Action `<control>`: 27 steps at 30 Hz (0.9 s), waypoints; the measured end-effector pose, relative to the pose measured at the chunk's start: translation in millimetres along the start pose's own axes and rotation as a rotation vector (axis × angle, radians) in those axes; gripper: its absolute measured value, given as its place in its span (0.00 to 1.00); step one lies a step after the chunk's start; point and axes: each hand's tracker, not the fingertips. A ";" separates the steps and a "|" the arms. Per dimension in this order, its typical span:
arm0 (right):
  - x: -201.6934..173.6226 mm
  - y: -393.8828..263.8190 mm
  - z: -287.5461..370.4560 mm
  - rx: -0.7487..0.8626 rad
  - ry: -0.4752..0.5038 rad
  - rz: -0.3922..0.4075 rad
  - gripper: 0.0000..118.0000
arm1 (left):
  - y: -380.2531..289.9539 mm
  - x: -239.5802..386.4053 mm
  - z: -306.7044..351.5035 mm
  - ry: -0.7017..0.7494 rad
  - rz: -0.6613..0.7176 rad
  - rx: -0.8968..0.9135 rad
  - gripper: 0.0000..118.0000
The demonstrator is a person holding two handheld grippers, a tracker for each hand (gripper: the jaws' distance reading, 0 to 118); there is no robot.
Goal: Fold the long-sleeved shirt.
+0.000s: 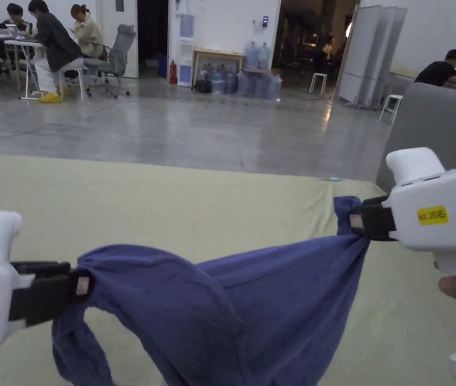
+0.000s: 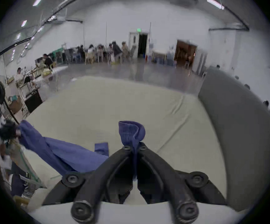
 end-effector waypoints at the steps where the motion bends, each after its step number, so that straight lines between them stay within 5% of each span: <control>1: 2.4 12.2 18.3 0.032 -0.007 0.005 0.00 | 16.9 -7.6 2.1 -0.008 -0.027 0.042 0.00; 10: 14.8 144.9 78.8 0.191 -0.187 0.083 0.00 | 191.5 16.8 -1.2 0.010 -0.139 0.176 0.00; 18: 44.9 254.3 30.3 0.193 -0.274 0.000 0.00 | 323.6 23.4 -35.2 0.100 -0.158 0.258 0.00; 22: 52.2 303.5 18.5 0.260 -0.306 -0.107 0.00 | 371.8 26.0 -46.2 0.187 -0.098 0.321 0.00; 27: 42.4 344.4 19.4 0.328 -0.363 -0.080 0.00 | 415.2 39.8 -48.7 0.230 -0.073 0.397 0.00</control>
